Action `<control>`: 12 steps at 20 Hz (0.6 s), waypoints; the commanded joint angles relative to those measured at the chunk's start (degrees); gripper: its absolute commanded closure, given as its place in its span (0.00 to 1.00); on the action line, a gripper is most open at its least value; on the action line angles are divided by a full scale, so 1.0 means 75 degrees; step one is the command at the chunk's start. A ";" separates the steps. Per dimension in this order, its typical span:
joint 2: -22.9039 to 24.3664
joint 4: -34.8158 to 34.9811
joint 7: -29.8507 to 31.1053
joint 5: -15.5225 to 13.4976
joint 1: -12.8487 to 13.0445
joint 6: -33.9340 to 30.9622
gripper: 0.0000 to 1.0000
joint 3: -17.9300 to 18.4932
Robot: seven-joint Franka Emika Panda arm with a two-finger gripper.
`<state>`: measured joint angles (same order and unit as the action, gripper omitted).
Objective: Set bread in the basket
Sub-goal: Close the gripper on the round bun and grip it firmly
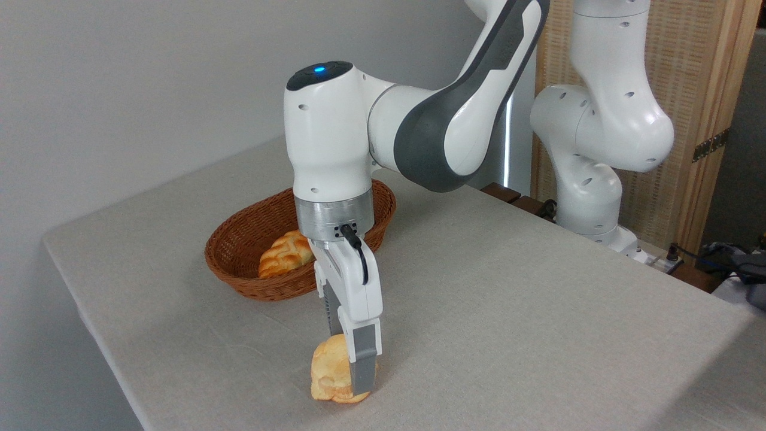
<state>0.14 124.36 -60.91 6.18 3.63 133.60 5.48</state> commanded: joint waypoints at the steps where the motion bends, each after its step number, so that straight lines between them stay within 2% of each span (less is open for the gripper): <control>1: 0.0004 0.0060 -0.0011 -0.0528 0.0055 0.0363 0.39 0.0077; 2: 0.0016 0.0060 -0.0023 -0.0681 0.0055 0.0363 0.44 0.0066; 4: 0.0004 0.0071 -0.0046 -0.0683 0.0055 0.0351 0.54 0.0066; 12: -0.0031 0.0071 -0.0058 -0.0683 0.0067 0.0339 0.54 0.0066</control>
<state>0.03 124.39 -60.79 2.00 3.63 134.90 5.50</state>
